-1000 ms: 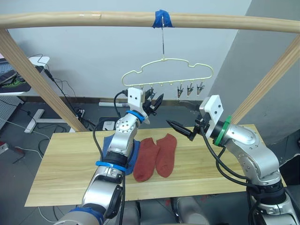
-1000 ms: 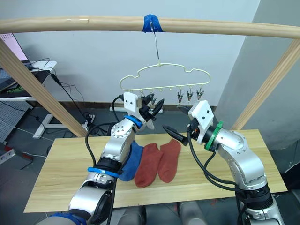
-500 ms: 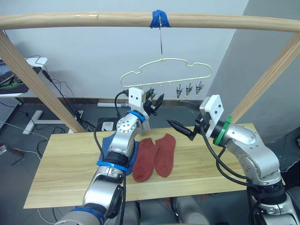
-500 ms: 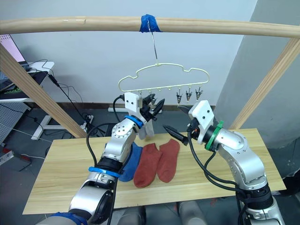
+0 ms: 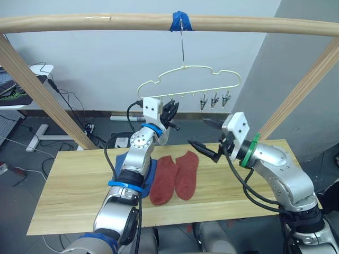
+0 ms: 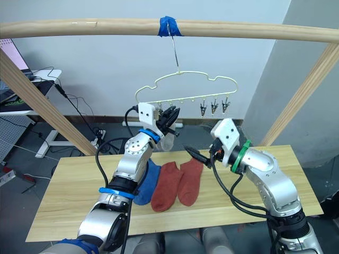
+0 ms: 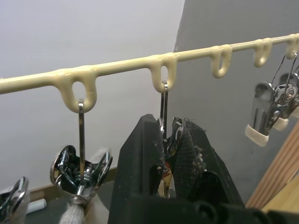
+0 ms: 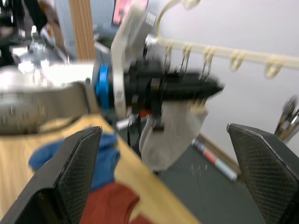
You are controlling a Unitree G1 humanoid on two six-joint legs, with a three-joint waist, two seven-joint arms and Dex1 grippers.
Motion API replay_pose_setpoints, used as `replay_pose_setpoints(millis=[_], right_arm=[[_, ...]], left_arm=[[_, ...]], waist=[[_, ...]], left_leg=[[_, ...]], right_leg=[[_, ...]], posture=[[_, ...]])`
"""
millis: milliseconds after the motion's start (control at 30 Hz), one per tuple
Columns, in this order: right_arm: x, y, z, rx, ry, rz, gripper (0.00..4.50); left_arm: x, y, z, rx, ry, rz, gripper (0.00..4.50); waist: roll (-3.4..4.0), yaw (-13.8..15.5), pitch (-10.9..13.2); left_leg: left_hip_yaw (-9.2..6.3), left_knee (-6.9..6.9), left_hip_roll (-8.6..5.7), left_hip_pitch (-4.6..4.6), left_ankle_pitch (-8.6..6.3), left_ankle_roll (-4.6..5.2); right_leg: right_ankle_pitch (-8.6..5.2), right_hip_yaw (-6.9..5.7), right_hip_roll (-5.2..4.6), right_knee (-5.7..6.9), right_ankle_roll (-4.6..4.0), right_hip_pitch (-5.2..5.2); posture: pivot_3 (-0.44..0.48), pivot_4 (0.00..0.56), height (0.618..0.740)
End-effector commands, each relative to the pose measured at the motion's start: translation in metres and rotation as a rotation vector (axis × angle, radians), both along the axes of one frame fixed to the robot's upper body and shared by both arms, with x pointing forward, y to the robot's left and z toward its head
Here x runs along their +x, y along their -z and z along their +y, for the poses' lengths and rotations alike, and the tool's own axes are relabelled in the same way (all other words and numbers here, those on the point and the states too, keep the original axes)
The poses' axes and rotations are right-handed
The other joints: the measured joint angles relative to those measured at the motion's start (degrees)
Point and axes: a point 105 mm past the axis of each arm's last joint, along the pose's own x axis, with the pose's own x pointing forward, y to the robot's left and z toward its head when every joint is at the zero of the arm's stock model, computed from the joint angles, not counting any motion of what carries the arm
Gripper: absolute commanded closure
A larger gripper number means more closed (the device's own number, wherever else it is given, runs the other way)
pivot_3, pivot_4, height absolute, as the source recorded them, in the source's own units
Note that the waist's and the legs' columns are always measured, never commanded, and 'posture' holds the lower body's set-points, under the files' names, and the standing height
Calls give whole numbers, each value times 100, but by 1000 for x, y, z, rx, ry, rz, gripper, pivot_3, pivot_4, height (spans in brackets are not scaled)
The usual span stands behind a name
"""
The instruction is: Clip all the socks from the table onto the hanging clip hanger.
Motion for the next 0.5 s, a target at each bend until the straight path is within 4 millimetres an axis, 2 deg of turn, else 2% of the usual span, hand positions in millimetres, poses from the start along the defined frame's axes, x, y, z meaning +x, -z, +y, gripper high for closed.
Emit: replay_pose_setpoints(millis=[33, 100, 200, 267, 433, 500], right_arm=[[7, 42, -3, -134, 34, 89, 0], [19, 89, 7, -225, 22, 167, 0], [27, 125, 15, -329, -19, 221, 0], [33, 136, 16, -339, -8, 255, 0], [44, 150, 18, -350, 6, 271, 0], [55, 151, 23, -344, 35, 267, 0]], left_arm=[[-6, -22, -2, -84, 57, 15, 4227], [-18, -19, 7, -153, 143, 180, 4227], [-32, -20, 18, -205, 210, 332, 4227], [-38, -22, 22, -244, 243, 401, 4227], [-45, -25, 32, -263, 256, 461, 4227], [-49, -25, 40, -289, 257, 503, 4227]], waist=[[0, -1, 1], [-1, -49, 3], [22, -131, 36], [35, -135, 50], [34, -120, 50], [35, -98, 50]], left_leg=[[0, 0, 0, 0, 0, 0], [0, 0, 1, 2, 0, 0], [0, 0, 5, 11, 1, 2], [-1, 1, 4, 11, 2, 3], [-4, 9, 2, 9, 3, 3], [-5, 7, 2, 10, 3, 3]], right_leg=[[0, -1, 0, 1, 0, 0], [0, 0, 0, 3, 0, 1], [-1, 2, 4, 22, -1, -2], [-1, 1, 5, 30, -2, -3], [0, 0, 4, 26, 0, 1], [0, -1, 4, 25, 0, 2]], posture=[[-154, 178, 740], [-138, 184, 740], [-122, 185, 740], [-107, 185, 740], [-97, 184, 740], [-70, 185, 740]])
